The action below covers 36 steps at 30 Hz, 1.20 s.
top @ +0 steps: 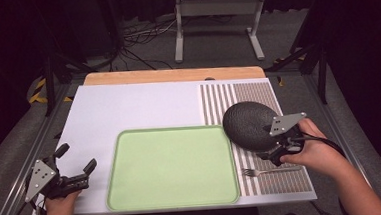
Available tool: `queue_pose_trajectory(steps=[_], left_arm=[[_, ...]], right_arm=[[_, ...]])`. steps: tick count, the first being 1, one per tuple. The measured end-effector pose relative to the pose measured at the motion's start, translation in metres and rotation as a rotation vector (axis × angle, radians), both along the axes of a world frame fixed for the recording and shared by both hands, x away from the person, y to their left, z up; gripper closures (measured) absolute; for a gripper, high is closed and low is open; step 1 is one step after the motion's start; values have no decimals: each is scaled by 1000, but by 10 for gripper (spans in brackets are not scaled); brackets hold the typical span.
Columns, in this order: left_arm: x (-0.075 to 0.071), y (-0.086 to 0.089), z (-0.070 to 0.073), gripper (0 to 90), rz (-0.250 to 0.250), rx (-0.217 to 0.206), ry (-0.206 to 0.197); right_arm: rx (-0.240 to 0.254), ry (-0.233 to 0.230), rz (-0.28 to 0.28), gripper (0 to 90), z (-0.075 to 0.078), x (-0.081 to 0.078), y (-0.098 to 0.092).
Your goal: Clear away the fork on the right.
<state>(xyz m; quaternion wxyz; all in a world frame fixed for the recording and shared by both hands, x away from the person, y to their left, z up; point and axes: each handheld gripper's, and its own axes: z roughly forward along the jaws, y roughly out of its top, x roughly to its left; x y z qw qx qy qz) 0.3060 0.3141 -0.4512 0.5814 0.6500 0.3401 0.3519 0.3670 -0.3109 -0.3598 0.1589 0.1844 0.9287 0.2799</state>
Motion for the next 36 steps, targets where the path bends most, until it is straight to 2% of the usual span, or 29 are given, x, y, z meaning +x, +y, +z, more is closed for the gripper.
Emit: queue_pose_trajectory(steps=[3,9,11,12,14,18,20,22,23,30,36], left_arm=[[0,0,0,2,1,-2,-1],[0,0,0,2,3,-4,-3],[0,0,0,2,3,-4,-3],[0,0,0,2,3,-4,-3],[0,0,0,2,2,-4,-2],[0,0,0,2,4,-7,0],[0,1,0,2,5,-5,0],[0,0,0,2,5,-5,-1],[0,0,0,2,5,-5,-1],[0,0,0,2,4,-4,-1],[0,0,0,2,4,-3,-2]], right_arm=[[-69,39,24,134,-1,-1,4],[-177,65,56,134,-1,3,13],[-189,75,69,140,-1,4,13],[-199,98,57,151,-1,3,15],[-225,115,55,151,-2,4,15],[-233,115,92,149,-4,5,16],[-261,143,100,150,-7,4,18],[-280,150,129,152,-8,5,19],[-280,150,129,152,-8,5,19],[-365,179,153,144,-14,5,22],[-361,180,162,180,-18,4,23]])
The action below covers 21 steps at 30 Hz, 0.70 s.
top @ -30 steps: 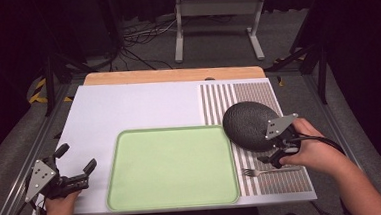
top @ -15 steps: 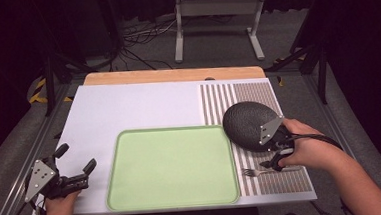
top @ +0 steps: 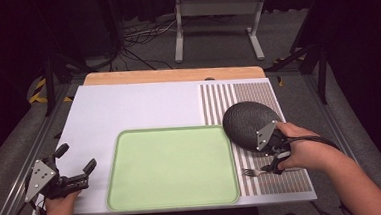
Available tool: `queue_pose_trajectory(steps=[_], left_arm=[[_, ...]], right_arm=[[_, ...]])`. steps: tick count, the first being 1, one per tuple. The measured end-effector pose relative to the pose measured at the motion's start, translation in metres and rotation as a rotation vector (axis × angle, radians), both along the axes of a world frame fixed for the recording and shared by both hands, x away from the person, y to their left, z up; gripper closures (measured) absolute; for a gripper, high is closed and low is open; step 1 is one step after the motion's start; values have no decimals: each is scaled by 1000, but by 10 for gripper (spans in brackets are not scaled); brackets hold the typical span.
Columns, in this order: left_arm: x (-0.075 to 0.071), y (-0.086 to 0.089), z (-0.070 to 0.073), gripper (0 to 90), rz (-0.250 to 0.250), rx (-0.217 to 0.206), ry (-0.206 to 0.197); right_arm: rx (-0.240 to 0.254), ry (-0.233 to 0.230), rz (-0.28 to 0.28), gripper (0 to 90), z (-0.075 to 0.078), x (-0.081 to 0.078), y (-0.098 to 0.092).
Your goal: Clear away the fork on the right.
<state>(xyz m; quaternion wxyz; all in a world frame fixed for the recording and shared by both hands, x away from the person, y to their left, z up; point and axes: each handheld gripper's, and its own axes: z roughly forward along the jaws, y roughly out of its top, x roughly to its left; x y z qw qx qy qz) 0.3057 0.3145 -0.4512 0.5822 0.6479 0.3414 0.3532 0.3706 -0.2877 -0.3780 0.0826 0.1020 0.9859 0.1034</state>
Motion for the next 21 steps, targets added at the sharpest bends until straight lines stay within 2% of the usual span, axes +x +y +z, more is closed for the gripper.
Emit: queue_pose_trajectory(steps=[4,10,15,21], left_arm=[[0,0,0,2,0,-1,0],[0,0,0,2,0,0,0],[0,0,0,2,0,2,1],[0,0,0,2,-1,3,1]], right_arm=[[-25,30,22,230,-6,0,0],[-69,68,36,375,-15,-3,2],[-150,112,65,461,-24,-3,4],[-206,137,95,536,-28,-3,5]])
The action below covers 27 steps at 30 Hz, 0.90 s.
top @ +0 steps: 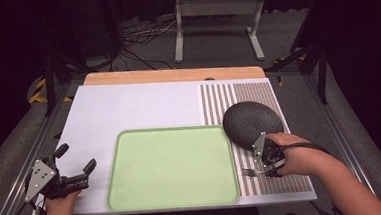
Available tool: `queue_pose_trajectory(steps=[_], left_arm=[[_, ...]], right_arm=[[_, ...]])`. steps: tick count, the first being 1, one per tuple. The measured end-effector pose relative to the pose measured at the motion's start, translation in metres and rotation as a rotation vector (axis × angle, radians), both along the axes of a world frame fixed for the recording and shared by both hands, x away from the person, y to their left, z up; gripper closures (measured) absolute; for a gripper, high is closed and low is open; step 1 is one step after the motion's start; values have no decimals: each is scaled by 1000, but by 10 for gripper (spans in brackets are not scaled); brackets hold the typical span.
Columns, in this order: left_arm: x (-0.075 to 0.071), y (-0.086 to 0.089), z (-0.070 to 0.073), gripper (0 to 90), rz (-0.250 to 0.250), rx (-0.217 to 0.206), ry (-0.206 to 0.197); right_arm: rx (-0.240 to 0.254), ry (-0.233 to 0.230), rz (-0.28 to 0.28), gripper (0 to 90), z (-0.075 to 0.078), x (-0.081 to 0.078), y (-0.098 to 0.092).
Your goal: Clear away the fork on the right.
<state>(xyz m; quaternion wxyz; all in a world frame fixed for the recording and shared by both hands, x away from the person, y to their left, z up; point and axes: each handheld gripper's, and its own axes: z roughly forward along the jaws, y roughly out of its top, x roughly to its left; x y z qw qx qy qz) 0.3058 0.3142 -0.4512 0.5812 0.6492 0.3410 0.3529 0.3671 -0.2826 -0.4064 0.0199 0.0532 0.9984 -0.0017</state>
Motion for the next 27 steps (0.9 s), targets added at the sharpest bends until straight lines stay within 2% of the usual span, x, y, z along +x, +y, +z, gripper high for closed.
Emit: queue_pose_trajectory(steps=[6,9,13,27], left_arm=[[0,0,0,2,1,-1,1],[0,0,0,3,0,0,1],[0,0,0,3,0,0,0],[-1,0,0,3,0,0,0]], right_arm=[[-40,12,33,656,-6,-1,2],[-65,29,68,764,-8,-1,5],[-72,30,88,847,-9,-2,6],[-62,21,96,853,-9,-4,5]])
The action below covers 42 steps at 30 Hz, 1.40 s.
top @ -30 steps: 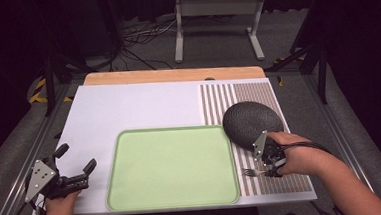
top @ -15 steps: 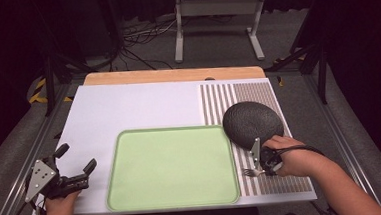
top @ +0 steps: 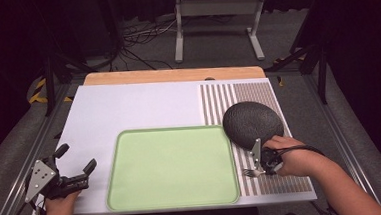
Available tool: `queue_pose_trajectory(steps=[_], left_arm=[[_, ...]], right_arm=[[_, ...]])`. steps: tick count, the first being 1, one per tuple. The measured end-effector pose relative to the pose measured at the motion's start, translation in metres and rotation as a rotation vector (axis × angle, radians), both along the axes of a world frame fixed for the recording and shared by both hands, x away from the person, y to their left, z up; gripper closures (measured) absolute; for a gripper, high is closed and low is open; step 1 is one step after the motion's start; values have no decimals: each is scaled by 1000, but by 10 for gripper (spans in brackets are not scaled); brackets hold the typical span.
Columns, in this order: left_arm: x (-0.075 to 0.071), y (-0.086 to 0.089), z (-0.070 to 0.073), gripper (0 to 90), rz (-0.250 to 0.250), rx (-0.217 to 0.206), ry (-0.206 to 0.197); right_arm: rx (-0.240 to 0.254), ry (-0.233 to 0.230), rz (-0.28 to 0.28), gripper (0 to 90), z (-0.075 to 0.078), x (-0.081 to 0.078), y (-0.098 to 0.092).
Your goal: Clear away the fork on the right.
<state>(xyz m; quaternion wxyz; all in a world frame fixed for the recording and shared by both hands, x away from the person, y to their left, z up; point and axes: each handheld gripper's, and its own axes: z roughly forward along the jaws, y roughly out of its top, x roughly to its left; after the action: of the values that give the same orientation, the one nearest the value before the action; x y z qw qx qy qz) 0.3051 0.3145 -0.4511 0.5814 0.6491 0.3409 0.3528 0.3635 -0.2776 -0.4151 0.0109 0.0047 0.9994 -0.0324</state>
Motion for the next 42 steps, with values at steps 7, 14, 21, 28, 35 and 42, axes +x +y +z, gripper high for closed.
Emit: queue_pose_trajectory(steps=[7,14,21,28,35,42], left_arm=[[0,0,0,3,0,2,1],[0,0,0,3,1,2,1],[0,0,0,3,-3,3,0],[1,0,0,3,-2,3,2],[0,0,0,3,-2,4,0],[1,0,0,3,-4,2,2]], right_arm=[[65,-25,-16,853,11,-3,-1],[115,-56,-25,854,36,-5,1],[195,-85,-23,854,56,-7,5],[205,-119,-21,854,71,-8,10],[267,-157,-15,854,73,-9,28],[315,-173,2,854,83,-5,51]])
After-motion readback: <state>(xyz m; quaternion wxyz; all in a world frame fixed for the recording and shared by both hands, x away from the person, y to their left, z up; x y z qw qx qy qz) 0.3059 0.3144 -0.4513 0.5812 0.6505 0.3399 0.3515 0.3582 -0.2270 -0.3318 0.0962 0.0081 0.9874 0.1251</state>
